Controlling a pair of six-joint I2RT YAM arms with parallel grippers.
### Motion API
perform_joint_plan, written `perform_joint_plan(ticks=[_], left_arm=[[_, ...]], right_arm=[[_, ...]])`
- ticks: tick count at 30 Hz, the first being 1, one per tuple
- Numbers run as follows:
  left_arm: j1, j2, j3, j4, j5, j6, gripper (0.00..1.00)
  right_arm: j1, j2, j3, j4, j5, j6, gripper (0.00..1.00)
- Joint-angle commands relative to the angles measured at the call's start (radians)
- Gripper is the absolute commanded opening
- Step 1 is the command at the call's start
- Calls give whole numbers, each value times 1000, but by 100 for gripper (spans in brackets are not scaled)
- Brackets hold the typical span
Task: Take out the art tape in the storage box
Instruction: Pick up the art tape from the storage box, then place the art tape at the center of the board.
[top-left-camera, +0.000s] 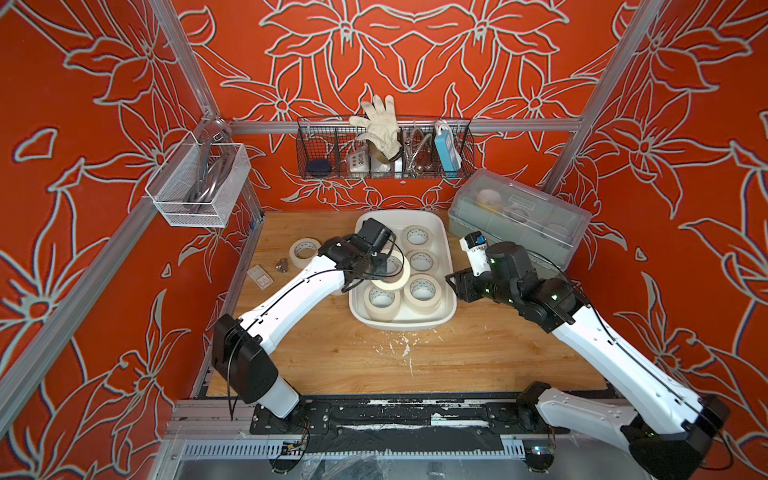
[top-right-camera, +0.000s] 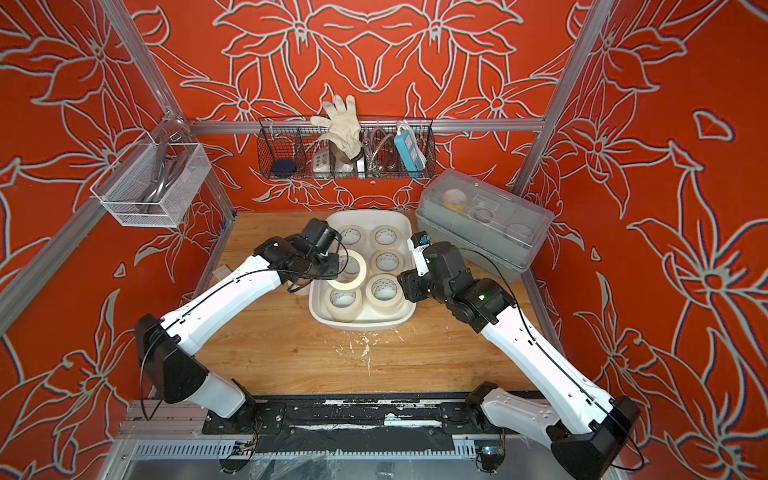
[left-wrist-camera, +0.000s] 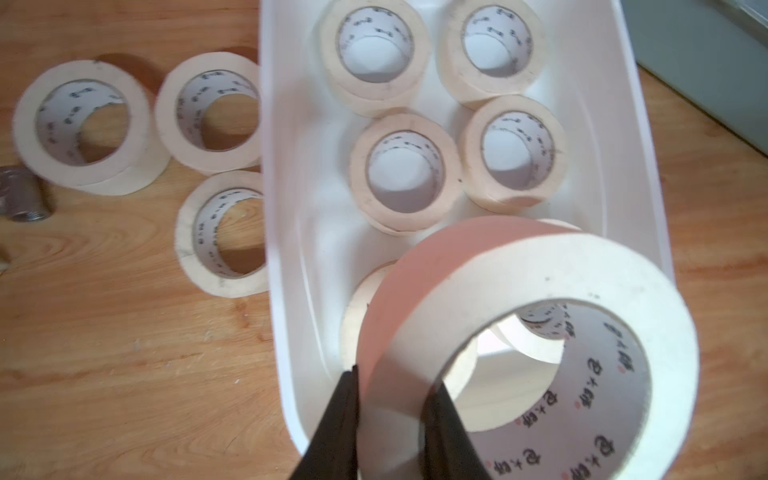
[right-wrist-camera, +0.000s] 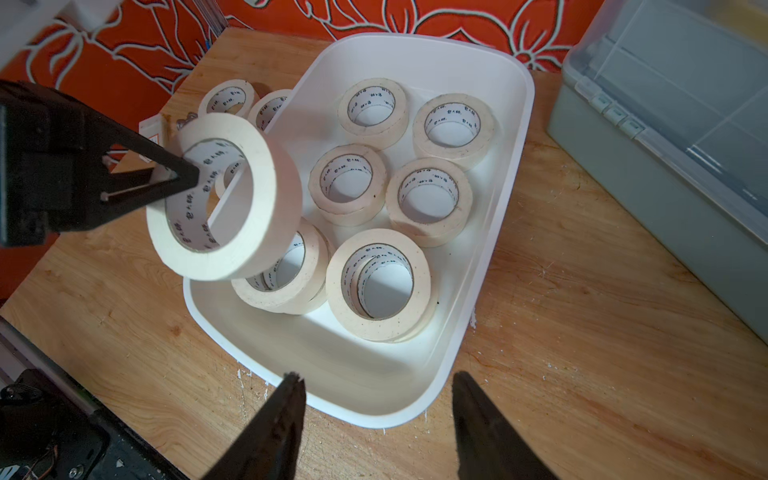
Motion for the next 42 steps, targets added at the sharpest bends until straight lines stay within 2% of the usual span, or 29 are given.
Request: perform_joint_plan(ticks=[1, 9, 14, 19, 24, 31, 42], left_arm=[[77, -84, -38, 25, -19, -43, 0], [288, -185, -149, 50, -12, -105, 0], [419, -216, -226, 48, -7, -261, 0], [504, -234, -308, 66, -62, -402, 0], [600, -230, -402, 135, -67, -505, 0], [662, -163, -467, 217, -65, -555, 0], [680, 3, -461, 284, -70, -584, 0]], right_arm=[[-4, 2, -6, 1, 22, -6, 60], [-7, 30, -7, -2, 31, 20, 60], [-9, 34, -7, -5, 32, 18, 59], [-12, 37, -16, -13, 40, 16, 59], [-15, 37, -31, -13, 39, 16, 60], [-21, 41, -36, -16, 39, 6, 59], [-32, 44, -56, -17, 36, -7, 59]])
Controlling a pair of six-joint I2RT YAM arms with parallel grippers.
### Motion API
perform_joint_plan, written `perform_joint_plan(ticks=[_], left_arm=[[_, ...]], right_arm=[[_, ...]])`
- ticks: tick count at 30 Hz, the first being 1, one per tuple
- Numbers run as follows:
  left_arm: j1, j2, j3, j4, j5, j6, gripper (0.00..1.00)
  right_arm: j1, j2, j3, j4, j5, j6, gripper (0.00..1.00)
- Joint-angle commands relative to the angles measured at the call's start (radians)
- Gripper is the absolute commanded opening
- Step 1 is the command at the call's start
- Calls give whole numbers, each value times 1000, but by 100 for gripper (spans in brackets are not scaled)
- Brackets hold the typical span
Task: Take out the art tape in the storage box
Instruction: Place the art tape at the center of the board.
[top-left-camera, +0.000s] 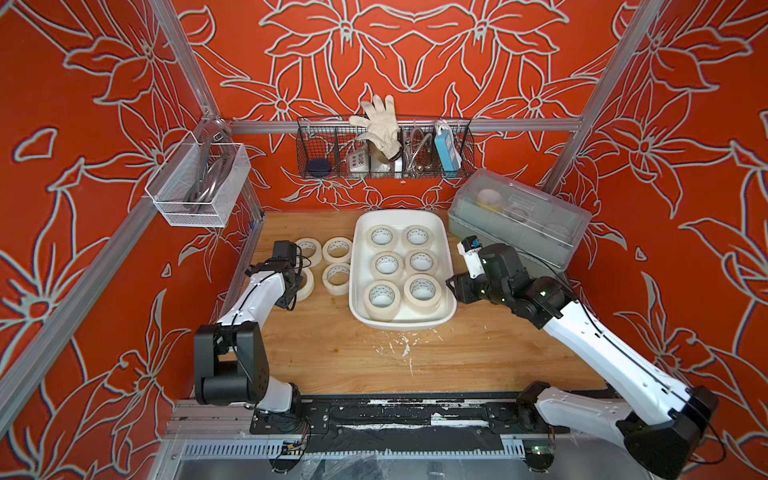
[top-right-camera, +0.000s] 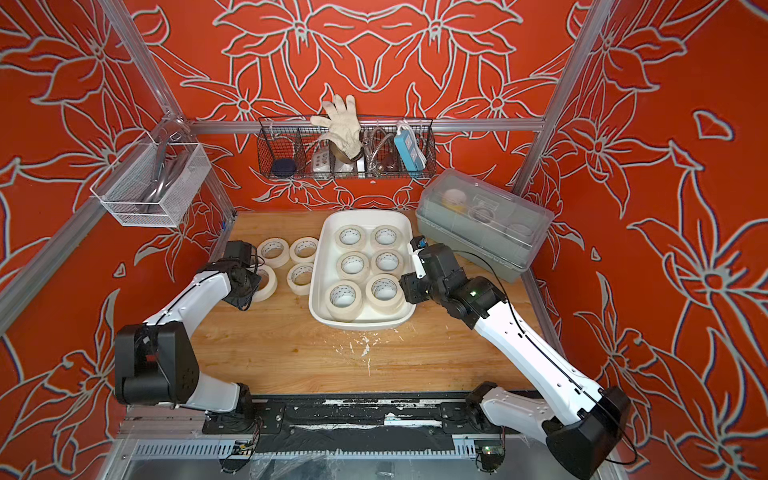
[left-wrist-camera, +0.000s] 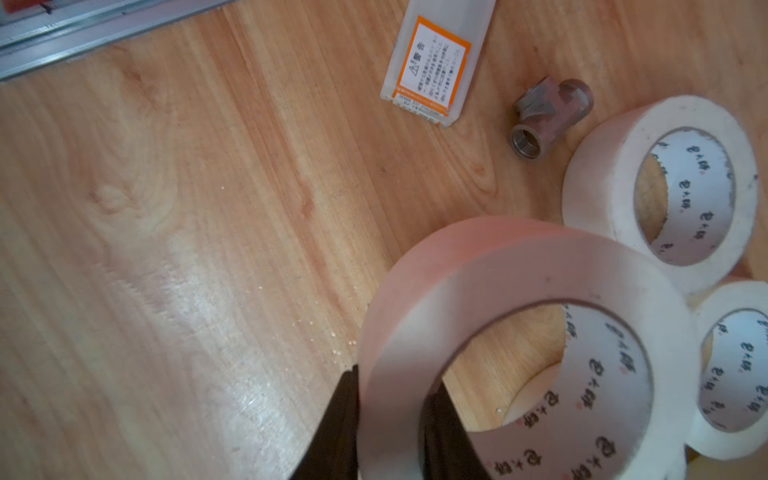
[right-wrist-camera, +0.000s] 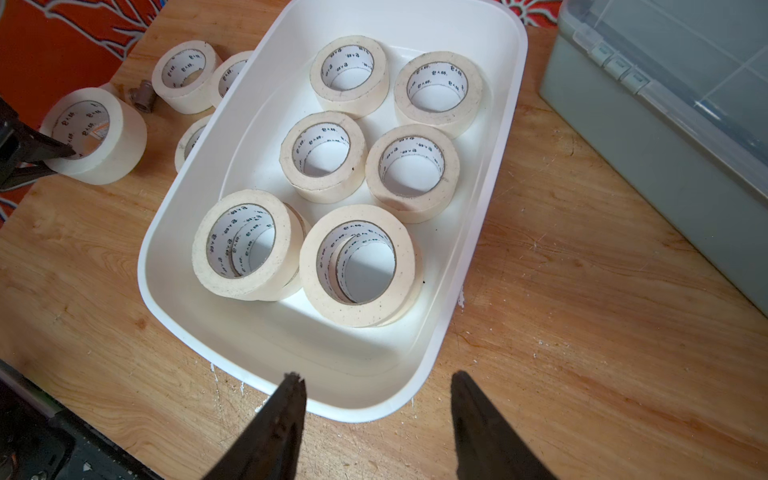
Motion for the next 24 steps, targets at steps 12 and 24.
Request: perform_joint_plan(ticks=[12, 24], left_arm=[[9, 227, 113, 87, 24, 4, 0], [9, 284, 111, 148, 124, 17, 22]], right_arm=[[-20, 3, -15, -19, 22, -17, 59], [-24, 7, -13, -19, 13, -19, 60]])
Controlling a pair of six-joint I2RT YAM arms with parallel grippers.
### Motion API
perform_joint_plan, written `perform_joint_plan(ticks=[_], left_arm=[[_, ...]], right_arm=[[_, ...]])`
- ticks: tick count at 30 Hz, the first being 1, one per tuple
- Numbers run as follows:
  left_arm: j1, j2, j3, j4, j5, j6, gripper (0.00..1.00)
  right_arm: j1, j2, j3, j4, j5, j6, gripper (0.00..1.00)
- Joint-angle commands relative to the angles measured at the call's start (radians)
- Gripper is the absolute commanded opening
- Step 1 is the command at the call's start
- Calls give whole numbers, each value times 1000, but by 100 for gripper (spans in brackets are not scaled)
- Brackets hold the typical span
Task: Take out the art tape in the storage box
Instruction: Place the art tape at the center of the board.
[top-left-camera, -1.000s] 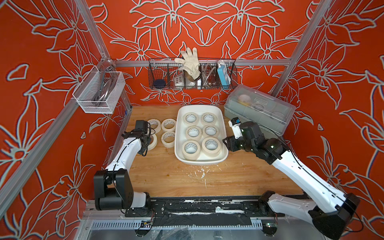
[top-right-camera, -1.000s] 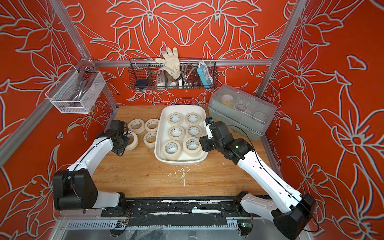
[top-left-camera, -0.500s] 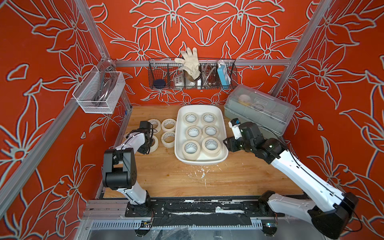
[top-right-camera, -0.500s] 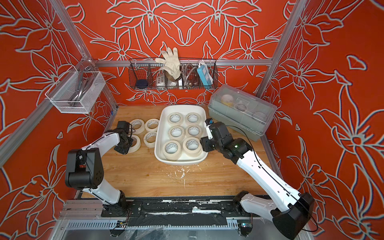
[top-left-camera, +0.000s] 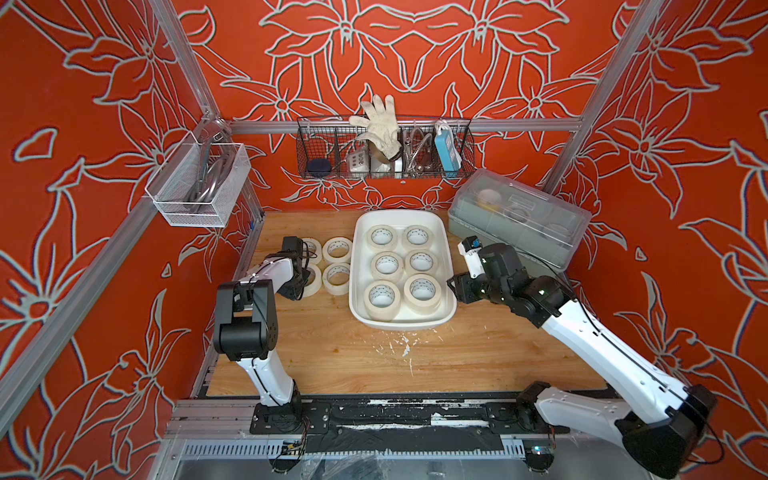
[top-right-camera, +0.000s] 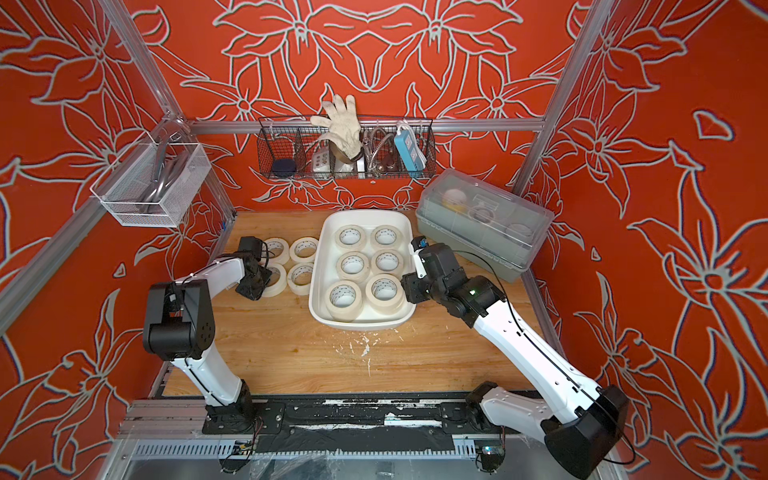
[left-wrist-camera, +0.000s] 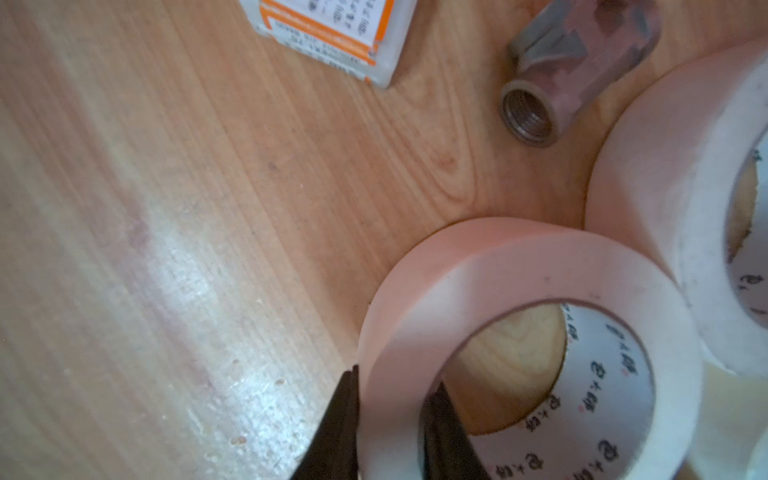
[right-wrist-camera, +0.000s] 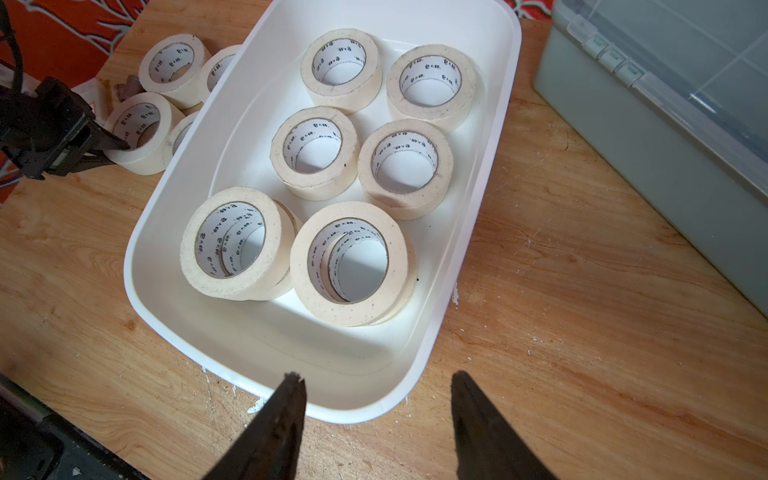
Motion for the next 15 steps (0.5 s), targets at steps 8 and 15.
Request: perform_joint_plan(ticks=[8, 15], left_arm=[[3, -59, 35, -1, 42, 138, 44], [3, -118, 113, -132, -30, 214, 63]], right_arm=[[-9, -5, -10, -24, 5, -12, 61], [-12, -16, -20, -14, -15, -18, 61]])
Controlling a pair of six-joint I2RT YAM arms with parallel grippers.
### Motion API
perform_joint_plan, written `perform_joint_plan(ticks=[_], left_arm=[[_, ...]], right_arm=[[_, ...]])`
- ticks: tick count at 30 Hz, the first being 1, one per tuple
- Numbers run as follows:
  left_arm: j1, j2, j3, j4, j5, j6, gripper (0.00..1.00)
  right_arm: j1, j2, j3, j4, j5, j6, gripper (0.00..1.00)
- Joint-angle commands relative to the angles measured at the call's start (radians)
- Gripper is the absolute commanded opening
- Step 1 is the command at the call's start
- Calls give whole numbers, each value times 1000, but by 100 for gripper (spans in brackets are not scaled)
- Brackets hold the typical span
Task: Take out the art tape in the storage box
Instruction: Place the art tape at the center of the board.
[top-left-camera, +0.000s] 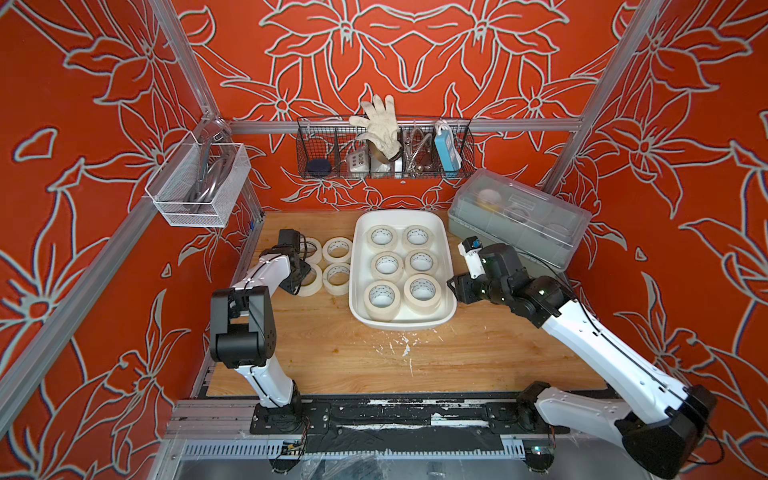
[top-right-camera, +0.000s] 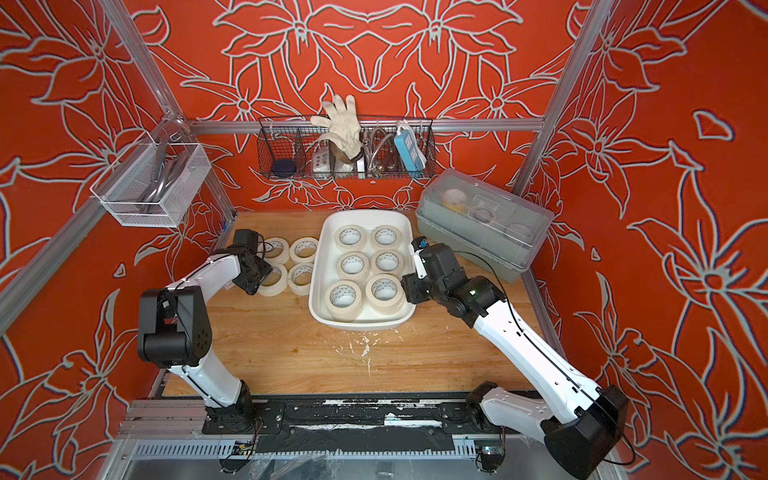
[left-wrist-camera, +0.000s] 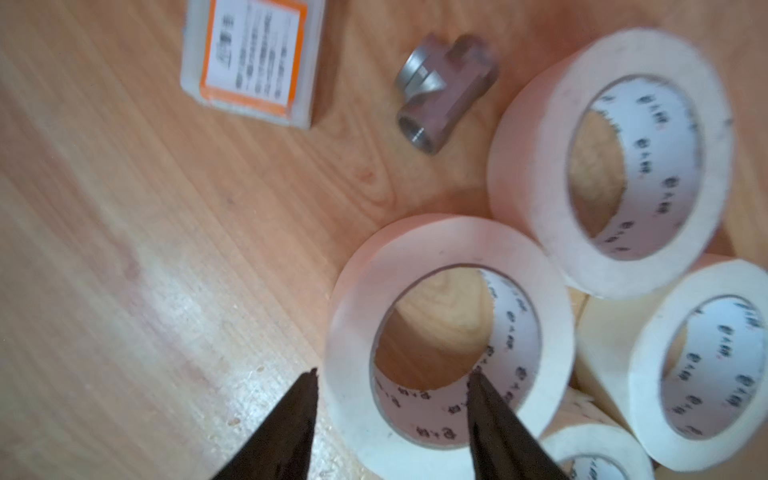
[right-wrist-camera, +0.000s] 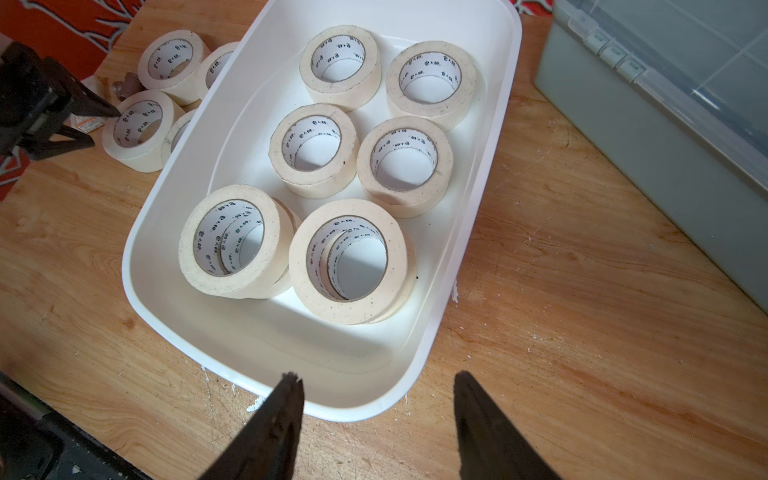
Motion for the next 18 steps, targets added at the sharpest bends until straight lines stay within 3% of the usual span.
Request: perform_joint_plan(ticks=[1, 6, 10, 18], left_arm=[[3, -57, 45, -105, -47, 59, 67], [2, -159, 20, -133, -36, 85, 81], [-13, -230, 7, -179, 10, 110, 86], [-149, -400, -31, -228, 22, 173, 98]], right_arm=[[-7, -13, -12, -11, -9, -16, 62], [-9, -12, -10, -11, -14, -16, 62], [-9, -3, -11, -2, -21, -17, 62], [-13, 40, 7, 7, -29, -24, 62]])
